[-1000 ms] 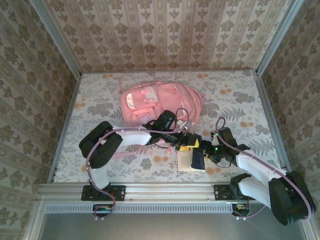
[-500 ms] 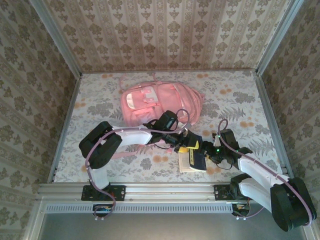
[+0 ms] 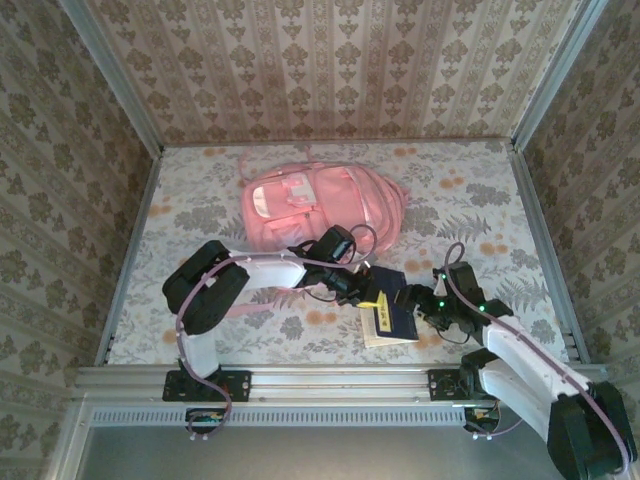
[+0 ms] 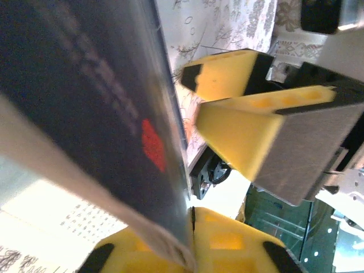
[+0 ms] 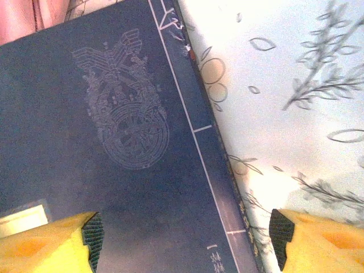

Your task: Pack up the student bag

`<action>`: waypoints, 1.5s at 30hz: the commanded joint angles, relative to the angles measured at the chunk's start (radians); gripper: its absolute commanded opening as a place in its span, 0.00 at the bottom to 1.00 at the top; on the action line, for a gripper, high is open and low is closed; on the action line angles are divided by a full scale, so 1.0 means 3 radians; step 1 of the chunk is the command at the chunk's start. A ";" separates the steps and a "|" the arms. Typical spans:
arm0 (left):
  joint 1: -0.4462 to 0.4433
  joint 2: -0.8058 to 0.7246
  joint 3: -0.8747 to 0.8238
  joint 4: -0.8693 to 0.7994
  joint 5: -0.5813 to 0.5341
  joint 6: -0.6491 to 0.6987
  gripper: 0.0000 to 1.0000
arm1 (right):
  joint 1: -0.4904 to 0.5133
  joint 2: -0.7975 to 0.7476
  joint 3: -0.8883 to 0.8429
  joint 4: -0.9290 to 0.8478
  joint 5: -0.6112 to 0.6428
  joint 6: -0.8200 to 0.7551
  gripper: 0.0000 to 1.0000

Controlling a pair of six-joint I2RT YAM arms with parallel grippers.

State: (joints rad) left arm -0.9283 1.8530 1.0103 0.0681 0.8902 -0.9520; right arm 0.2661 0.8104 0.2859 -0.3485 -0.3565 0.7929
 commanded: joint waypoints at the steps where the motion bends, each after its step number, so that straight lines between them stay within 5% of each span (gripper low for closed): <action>1: 0.0048 -0.0035 0.0077 0.0035 0.0082 0.0056 0.00 | -0.0026 -0.0345 0.0154 -0.0600 0.0342 0.0076 0.81; 7: 0.0118 -0.0349 0.0118 0.0246 0.0078 0.0020 0.00 | -0.0084 -0.0411 0.0416 -0.0903 0.0416 0.0063 0.86; 13: 0.0123 -0.0724 0.0117 0.0193 0.0056 0.0189 0.00 | -0.0095 -0.0433 0.0514 -0.0650 -0.0009 0.0074 0.92; 18: 0.0130 -0.1027 0.0069 0.0116 0.0002 0.0328 0.00 | -0.0110 -0.0388 0.0469 0.0017 -0.0801 0.0335 0.94; 24: 0.0144 -0.1241 0.0221 -0.0307 -0.0082 0.0682 0.00 | -0.0110 -0.0459 0.0166 0.1265 -0.1480 0.1257 0.89; 32: 0.0153 -0.1384 0.0779 -0.0867 -0.0077 0.1010 0.00 | -0.0112 -0.0487 0.0188 0.1885 -0.1554 0.1817 0.85; 45: 0.0322 -0.1423 0.1148 -0.1312 -0.0003 0.1438 0.00 | -0.0100 -0.0387 0.0204 0.2239 -0.1474 0.1955 0.96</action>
State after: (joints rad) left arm -0.8471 1.4590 1.3064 -0.3332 0.8661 -0.5884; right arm 0.2310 0.6910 0.3477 0.2485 -0.7719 1.3445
